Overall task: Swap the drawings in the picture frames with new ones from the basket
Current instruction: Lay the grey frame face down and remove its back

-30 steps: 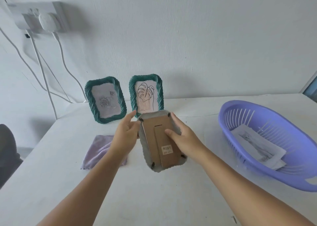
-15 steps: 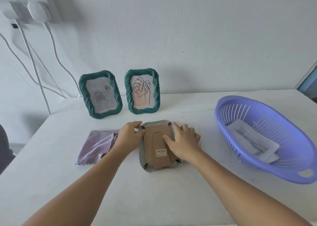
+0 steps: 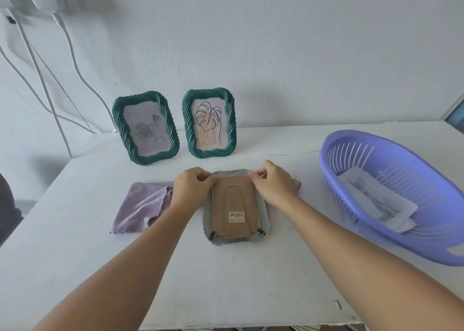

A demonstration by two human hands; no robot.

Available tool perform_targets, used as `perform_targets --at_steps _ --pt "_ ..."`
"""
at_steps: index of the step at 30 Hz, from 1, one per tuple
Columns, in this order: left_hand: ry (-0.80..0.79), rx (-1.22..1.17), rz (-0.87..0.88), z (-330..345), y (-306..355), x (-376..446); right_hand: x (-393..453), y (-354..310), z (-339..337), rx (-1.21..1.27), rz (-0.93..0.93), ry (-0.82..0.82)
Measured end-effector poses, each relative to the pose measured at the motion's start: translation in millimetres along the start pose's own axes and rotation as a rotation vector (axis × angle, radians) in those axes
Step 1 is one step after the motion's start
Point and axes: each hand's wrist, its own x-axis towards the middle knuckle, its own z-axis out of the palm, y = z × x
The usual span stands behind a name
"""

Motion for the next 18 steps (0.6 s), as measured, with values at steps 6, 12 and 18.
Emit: perform_targets --at_steps 6,12,18 --pt "0.020 0.006 0.002 3 -1 3 5 1 9 -0.009 -0.021 0.083" --pt "-0.032 0.029 0.052 -4 -7 4 5 -1 7 -0.047 -0.037 0.043" --pt "-0.033 0.034 0.080 -4 -6 5 14 -11 -7 -0.141 -0.015 -0.118"
